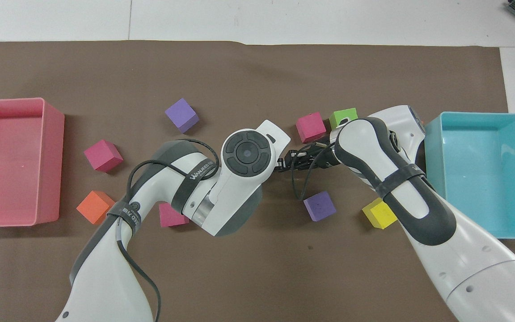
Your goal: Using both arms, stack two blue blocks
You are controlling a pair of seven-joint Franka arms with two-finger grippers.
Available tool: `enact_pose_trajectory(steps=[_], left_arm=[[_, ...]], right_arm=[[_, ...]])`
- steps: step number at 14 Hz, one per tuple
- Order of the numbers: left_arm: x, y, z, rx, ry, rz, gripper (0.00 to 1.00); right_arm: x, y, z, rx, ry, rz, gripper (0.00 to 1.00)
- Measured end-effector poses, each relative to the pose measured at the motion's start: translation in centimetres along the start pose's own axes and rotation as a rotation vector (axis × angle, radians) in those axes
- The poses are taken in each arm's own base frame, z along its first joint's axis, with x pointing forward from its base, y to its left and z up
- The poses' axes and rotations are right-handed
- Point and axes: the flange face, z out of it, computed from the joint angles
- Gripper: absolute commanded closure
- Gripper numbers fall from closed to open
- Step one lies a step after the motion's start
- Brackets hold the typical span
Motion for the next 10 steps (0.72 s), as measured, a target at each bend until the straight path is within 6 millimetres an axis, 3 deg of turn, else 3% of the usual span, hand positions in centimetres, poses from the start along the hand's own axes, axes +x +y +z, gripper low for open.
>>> enact_pose_trajectory(steps=[3,5,6,7,8,10], left_arm=[[-0.01,0.02,-0.01,-0.001,0.001,0.002,0.62],[-0.03,0.06,-0.01,-0.001,0.001,0.003,0.35],[-0.06,0.09,-0.01,-0.001,0.001,0.005,0.30],[-0.06,0.10,-0.02,-0.002,0.001,0.008,0.10],[-0.03,0.12,-0.05,-0.004,0.003,0.014,0.00],[0.05,0.11,-0.10,-0.007,0.008,0.036,0.00]], right_arm=[[0.00,0.00,0.00,0.000,0.000,0.000,1.00],[0.00,0.00,0.00,0.000,0.000,0.000,1.00],[0.00,0.00,0.00,0.000,0.000,0.000,1.00],[0.00,0.00,0.00,0.000,0.000,0.000,1.00],[0.00,0.00,0.00,0.000,0.000,0.000,1.00],[0.00,0.00,0.00,0.000,0.000,0.000,1.00]])
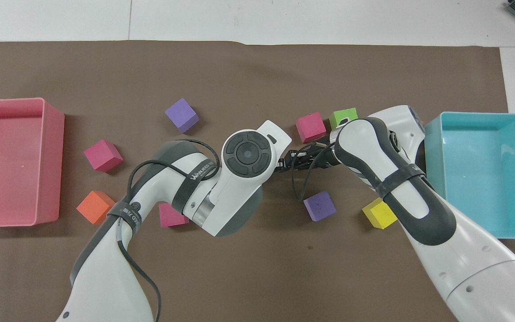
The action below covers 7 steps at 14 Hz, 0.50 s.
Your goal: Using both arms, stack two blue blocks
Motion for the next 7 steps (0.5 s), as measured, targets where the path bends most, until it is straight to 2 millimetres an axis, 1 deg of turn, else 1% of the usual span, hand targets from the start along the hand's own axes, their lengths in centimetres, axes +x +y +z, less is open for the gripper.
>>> enact_pose_trajectory(steps=[4,6,7], left_arm=[[0.3,-0.2,-0.3,-0.006,0.012,0.016,0.00],[0.9,-0.7,-1.3,-0.013,0.027,0.005,0.00],[1.4,-1.2,-2.3,-0.022,0.039,-0.004,0.00]], right_arm=[[0.0,0.0,0.0,0.000,0.000,0.000,1.00],[0.0,0.0,0.0,0.000,-0.001,0.000,1.00],[0.0,0.0,0.0,0.000,-0.001,0.000,1.00]])
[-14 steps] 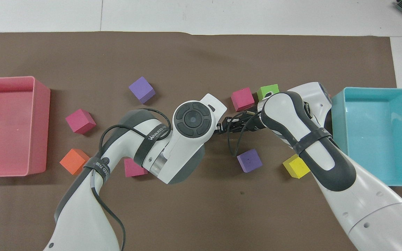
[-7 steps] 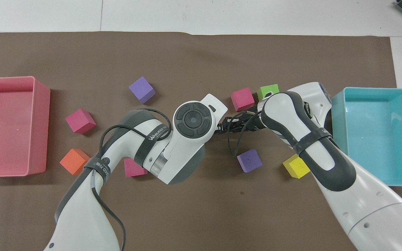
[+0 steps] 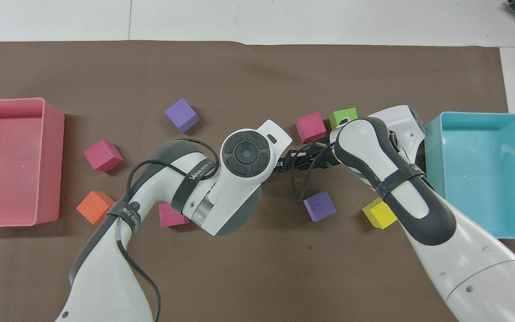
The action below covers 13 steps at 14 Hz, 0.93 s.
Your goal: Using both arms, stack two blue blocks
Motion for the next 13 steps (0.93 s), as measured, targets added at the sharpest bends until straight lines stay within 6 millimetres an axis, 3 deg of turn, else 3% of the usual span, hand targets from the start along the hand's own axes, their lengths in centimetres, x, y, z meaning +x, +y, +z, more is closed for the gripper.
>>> enact_pose_trajectory(steps=[4,6,8,11,13], left_arm=[[0.9,-2.3,-5.9,-0.021,0.030,-0.025,0.00],[1.5,-5.1,-9.2,-0.007,0.018,-0.011,0.00],[2.4,-9.3,-11.3,0.014,-0.004,0.019,0.00],[3.2,-15.4,-11.3,0.036,-0.032,0.052,0.00],[4.0,-19.4,-10.8,0.046,-0.048,0.093,0.00]], right_arm=[[0.0,0.0,-0.4,0.005,-0.006,0.000,1.00],[0.1,-0.4,-1.0,-0.022,-0.013,-0.025,1.00],[0.3,-1.6,-2.3,-0.079,-0.013,-0.051,1.00],[0.1,-3.8,-5.0,-0.186,-0.007,-0.118,1.00],[-0.2,-5.3,-7.0,-0.277,0.005,-0.162,0.81]])
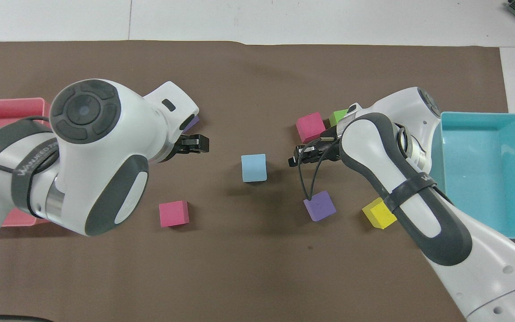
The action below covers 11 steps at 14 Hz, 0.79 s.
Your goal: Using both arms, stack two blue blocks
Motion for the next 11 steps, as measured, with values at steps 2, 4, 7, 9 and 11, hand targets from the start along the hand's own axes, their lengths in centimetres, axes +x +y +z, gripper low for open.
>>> enact_pose_trajectory(steps=[2,4,7,9,11], left_arm=[[0.8,-4.1,-0.4,0.003,0.007,0.021,0.00],[1.1,-7.3,-1.8,0.003,0.028,0.028,0.00],[1.2,-10.3,-6.3,0.005,0.045,0.006,0.00],[1.0,-11.7,-10.2,0.007,0.043,-0.005,0.00],[0.3,-13.3,-12.6,0.010,0.029,-0.007,0.00]], right_arm=[[0.1,-1.0,-2.4,-0.091,0.014,-0.027,0.54],[0.1,-1.5,-4.1,-0.153,0.030,-0.055,0.00],[0.0,-1.6,-5.9,-0.245,0.043,-0.096,0.00],[0.2,-1.1,-7.4,-0.310,0.057,-0.117,0.00],[0.6,-0.8,-9.6,-0.397,0.077,-0.148,0.00]])
